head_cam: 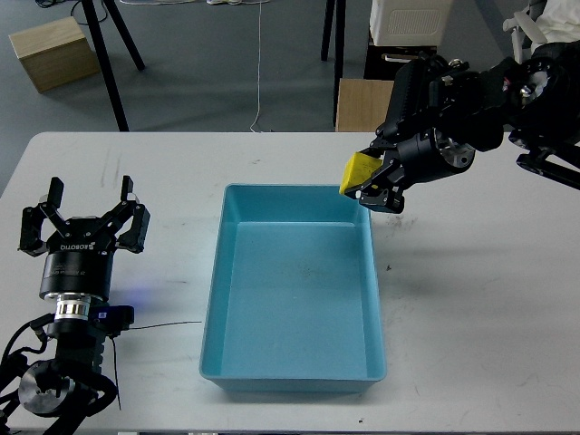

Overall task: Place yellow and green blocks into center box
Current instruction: 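Lift the yellow cube and lower it into the blue tray, then open the right gripper and withdraw it away from the tray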

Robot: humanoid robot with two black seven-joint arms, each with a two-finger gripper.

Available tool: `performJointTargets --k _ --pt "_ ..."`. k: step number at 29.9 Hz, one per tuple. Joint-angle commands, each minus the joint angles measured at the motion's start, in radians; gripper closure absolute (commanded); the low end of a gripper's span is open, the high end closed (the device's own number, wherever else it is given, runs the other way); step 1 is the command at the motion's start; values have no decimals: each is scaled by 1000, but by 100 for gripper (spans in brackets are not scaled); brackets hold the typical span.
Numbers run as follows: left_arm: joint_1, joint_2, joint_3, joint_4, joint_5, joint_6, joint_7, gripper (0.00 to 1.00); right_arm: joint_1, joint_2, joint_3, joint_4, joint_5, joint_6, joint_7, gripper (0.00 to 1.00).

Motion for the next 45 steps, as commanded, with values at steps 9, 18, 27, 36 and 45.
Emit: performJointTargets --k 9,18,27,36,45 --pt "2 0 -1 0 0 0 0 0 -27 286 -117 -110 0 0 0 92" --pt "0 0 -19 0 2 0 0 0 -84 366 -121 -182 0 0 0 24" --pt "-29 32 -16 0 8 7 0 0 -74 234 -59 -175 0 0 0 2" --pt "-121 279 -16 0 210 88 0 0 -134 108 348 -152 81 0 0 2" --pt "-340 595 -4 200 416 240 0 0 -307 249 806 -158 216 0 0 2"
